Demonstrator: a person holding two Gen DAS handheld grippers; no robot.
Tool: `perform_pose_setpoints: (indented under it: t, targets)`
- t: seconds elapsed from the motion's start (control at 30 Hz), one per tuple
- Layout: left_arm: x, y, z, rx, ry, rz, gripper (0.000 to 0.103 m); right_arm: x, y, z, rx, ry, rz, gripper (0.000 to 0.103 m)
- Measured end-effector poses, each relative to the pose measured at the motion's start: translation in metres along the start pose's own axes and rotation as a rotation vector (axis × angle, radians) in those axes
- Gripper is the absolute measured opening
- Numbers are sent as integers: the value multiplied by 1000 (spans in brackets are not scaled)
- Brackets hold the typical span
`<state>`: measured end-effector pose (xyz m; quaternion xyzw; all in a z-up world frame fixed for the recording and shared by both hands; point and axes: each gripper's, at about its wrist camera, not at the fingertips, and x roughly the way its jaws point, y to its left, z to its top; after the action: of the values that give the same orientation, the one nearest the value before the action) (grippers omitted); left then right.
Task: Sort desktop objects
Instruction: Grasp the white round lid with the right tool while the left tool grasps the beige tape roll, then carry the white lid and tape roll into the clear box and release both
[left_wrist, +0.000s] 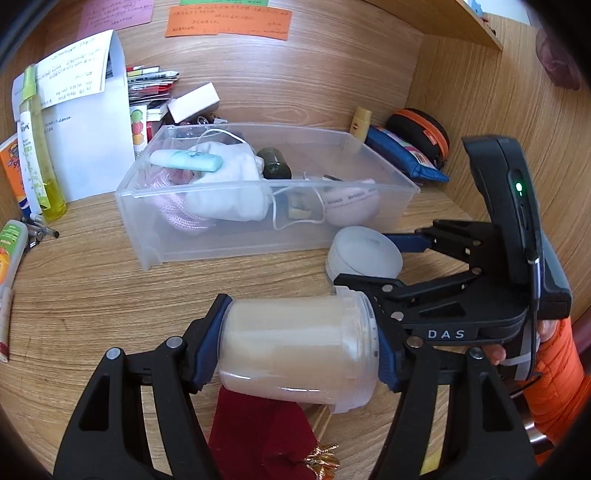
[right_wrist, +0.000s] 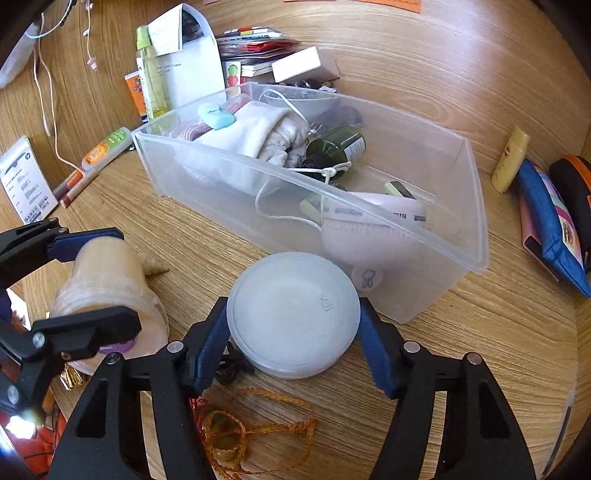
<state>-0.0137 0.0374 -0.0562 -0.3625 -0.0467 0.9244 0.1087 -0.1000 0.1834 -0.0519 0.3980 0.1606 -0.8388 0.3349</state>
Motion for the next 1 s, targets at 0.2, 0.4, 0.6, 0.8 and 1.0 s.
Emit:
perform_pose_setpoints:
  t: [0.2,0.4,0.6,0.8,1.0]
  targets:
    - [-10,4,8,-20,-33,6,68,-14,-5,3,27,-48,33,62]
    - [-22,11,20,-40,-75,24,68,-33,-8,4,35,-95,41,62]
    - [-29,21,34,-57,-103,44,68,-53,-10,3,42,-138,49,63]
    - [-32,33,48,-82,-135,63,68,-73,-18,12,51,-194,54,63]
    - [-32,45,67,-95,-154,78,68,-83,-28,36,55,-249,31,63]
